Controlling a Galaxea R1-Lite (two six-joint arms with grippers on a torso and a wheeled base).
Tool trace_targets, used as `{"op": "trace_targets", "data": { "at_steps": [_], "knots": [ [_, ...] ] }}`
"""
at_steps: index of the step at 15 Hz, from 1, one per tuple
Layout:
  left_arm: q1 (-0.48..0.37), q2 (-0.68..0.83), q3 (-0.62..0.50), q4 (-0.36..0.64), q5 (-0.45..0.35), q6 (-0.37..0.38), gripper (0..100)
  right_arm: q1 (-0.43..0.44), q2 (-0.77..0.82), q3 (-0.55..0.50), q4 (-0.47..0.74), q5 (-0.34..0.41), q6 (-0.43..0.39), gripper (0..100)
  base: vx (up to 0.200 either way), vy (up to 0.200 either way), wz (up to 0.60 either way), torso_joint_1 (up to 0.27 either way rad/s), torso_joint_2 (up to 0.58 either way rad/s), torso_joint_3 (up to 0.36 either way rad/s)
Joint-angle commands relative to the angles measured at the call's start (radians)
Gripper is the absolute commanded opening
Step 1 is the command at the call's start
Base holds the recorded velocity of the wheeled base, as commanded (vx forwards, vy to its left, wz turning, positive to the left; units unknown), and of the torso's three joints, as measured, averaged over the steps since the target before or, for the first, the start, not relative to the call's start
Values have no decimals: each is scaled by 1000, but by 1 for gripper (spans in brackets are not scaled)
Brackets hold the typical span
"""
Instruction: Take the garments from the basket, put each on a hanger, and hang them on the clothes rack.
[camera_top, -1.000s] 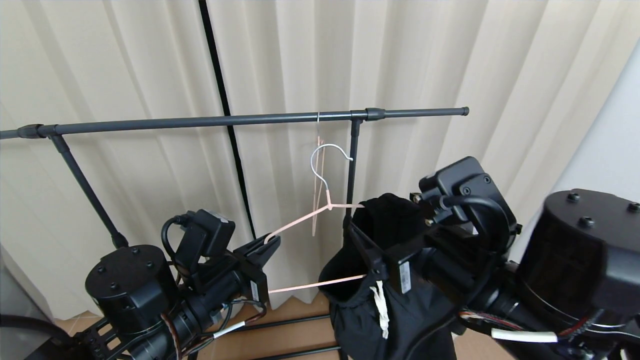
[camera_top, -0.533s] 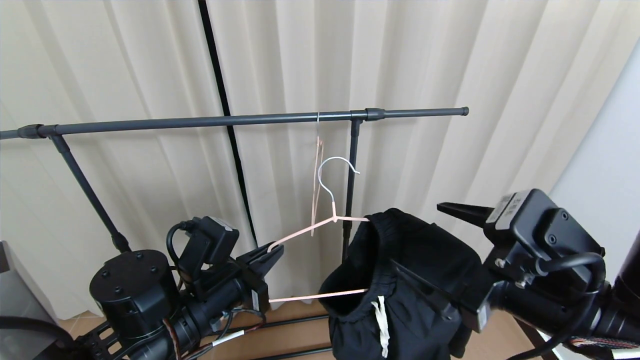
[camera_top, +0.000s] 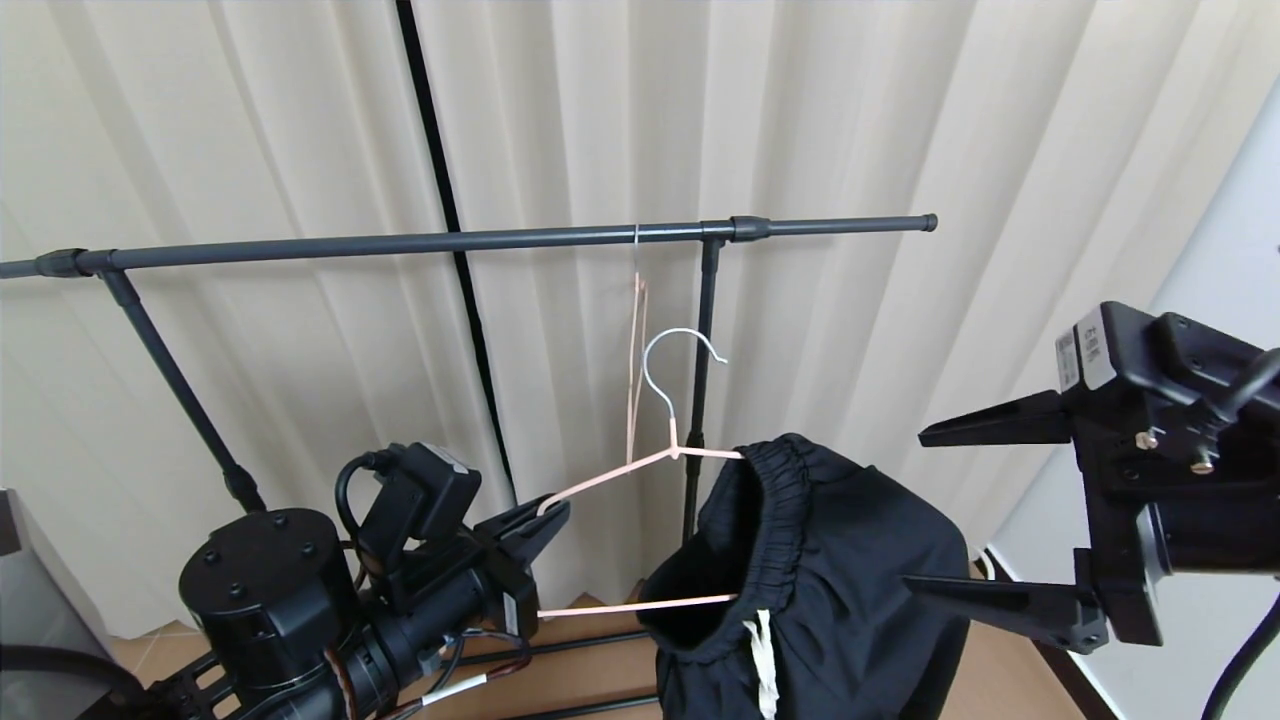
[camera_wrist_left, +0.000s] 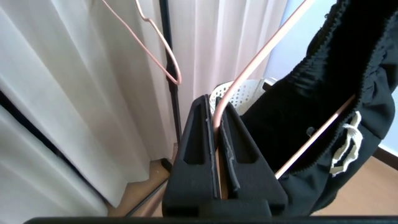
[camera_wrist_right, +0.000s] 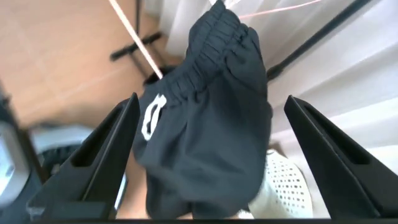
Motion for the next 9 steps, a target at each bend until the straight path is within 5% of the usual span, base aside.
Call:
{"op": "trace_targets", "data": {
  "at_steps": [1, 2, 4, 9],
  "knots": [
    [-7, -1, 3, -1, 0, 0, 0, -139, 227, -245, 284, 134, -205, 100, 0, 0, 0, 0, 0, 0],
    [-10, -1, 5, -1, 0, 0, 0, -174, 299, -279, 334, 179, -305, 100, 0, 0, 0, 0, 0, 0],
    [-20, -4, 10, -1, 0, 1, 0, -198, 365, -288, 347, 296, -357, 100, 0, 0, 0, 0, 0, 0],
    [-37, -9, 14, -1, 0, 11, 0, -198, 419, -302, 314, 303, -344, 100, 0, 0, 0, 0, 0, 0]
  ]
}}
